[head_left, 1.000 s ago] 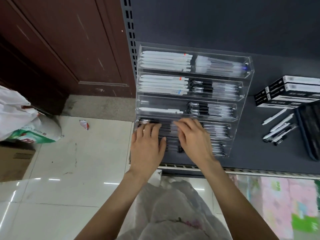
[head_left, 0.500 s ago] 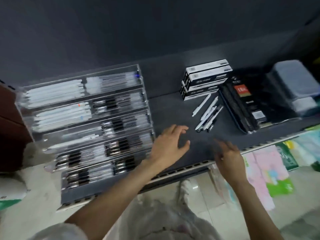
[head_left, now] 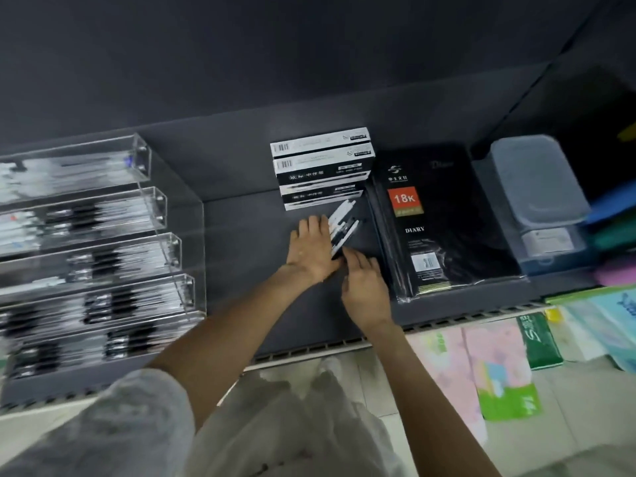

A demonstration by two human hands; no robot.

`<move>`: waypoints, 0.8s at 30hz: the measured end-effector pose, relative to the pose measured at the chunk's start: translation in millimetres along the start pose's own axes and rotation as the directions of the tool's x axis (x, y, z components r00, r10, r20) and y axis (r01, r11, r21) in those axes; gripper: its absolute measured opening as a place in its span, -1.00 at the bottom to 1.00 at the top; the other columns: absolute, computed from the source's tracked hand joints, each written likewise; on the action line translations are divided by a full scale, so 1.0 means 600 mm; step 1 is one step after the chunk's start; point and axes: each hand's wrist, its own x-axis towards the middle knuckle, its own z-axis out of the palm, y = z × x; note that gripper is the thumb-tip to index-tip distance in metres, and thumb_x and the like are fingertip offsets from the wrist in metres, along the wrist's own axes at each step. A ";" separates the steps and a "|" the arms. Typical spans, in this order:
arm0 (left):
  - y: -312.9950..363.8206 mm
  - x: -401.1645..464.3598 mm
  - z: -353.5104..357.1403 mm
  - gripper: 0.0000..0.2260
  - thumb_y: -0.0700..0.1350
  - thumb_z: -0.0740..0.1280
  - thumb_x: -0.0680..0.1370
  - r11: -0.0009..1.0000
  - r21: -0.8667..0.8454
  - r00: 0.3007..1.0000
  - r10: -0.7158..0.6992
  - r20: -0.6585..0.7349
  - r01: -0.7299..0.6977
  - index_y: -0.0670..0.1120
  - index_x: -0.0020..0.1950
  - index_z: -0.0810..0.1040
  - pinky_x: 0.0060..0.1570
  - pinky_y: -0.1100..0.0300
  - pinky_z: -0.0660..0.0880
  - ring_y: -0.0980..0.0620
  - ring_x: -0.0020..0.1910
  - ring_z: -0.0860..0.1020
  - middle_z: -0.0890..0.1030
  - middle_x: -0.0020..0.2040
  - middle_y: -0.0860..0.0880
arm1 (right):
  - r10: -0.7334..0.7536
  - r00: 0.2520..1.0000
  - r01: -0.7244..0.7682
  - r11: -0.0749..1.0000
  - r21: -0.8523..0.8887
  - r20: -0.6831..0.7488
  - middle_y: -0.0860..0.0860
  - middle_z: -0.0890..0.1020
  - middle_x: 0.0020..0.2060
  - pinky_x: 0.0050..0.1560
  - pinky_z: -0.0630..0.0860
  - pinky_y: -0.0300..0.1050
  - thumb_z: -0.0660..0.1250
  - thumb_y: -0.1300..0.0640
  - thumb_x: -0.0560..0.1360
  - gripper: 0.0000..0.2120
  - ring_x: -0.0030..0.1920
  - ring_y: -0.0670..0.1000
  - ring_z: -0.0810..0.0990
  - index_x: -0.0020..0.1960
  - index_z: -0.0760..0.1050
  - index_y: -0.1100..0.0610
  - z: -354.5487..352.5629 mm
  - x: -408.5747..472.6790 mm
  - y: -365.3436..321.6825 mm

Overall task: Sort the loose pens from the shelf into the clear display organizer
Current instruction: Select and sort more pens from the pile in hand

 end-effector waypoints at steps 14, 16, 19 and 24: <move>0.006 0.000 -0.059 -0.88 -0.15 0.28 0.57 0.653 -0.698 0.930 -0.027 0.368 0.295 -0.12 -0.16 0.48 -0.37 0.21 0.41 -0.02 -0.27 0.52 0.53 -0.21 -0.10 | 0.018 0.999 -0.006 0.969 0.245 -0.045 0.09 0.55 0.15 0.11 0.48 -0.01 0.28 0.25 0.50 -0.57 0.11 0.11 0.54 0.36 0.39 0.14 -0.038 0.001 0.002; -0.003 -0.038 -0.073 -0.90 -0.21 0.25 0.58 0.150 -0.891 0.899 0.035 0.437 0.428 -0.14 -0.09 0.55 -0.46 0.29 0.44 0.08 -0.37 0.51 0.54 -0.27 -0.03 | 0.095 0.993 -0.055 0.895 0.442 -0.069 0.02 0.60 0.08 0.10 0.49 -0.09 0.28 0.25 0.52 -0.62 0.02 0.01 0.58 0.33 0.42 0.14 -0.058 -0.004 -0.004; -0.023 -0.101 -0.082 -0.81 -0.22 0.26 0.55 -0.291 -0.867 0.915 0.116 0.387 0.404 -0.22 0.13 0.53 -0.31 0.21 0.56 0.05 -0.30 0.57 0.56 -0.24 -0.02 | 0.191 0.981 -0.125 0.723 0.679 -0.023 -0.14 0.61 -0.06 0.01 0.55 -0.04 0.26 0.21 0.56 -0.71 -0.08 -0.07 0.59 0.27 0.47 0.08 -0.085 -0.011 -0.023; -0.038 -0.192 -0.090 -0.66 -0.19 0.31 0.47 -0.354 -0.869 0.938 0.098 0.334 0.346 -0.21 0.23 0.50 -0.29 0.21 0.55 0.06 -0.31 0.56 0.61 -0.17 -0.02 | 0.162 0.973 -0.226 0.520 0.824 0.165 -0.07 0.62 -0.06 -0.34 0.44 -0.23 0.29 0.12 0.55 -0.79 -0.29 -0.18 0.55 0.14 0.46 -0.12 -0.111 -0.002 -0.062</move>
